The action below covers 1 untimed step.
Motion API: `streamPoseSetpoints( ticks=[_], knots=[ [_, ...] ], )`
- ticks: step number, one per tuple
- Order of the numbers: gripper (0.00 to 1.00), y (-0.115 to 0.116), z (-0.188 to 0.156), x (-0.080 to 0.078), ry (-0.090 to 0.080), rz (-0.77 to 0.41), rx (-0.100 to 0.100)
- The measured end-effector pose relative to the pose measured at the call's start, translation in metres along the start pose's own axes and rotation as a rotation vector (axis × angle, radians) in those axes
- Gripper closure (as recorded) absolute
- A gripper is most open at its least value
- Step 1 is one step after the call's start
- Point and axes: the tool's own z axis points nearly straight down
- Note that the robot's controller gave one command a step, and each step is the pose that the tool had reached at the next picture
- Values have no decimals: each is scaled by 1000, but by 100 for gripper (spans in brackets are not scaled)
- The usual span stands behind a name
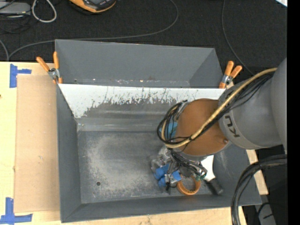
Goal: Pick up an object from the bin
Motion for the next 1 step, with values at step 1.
streamPoseSetpoints(
  ticks=[1],
  knots=[
    [100,0,0,0,0,2,0]
  ],
)
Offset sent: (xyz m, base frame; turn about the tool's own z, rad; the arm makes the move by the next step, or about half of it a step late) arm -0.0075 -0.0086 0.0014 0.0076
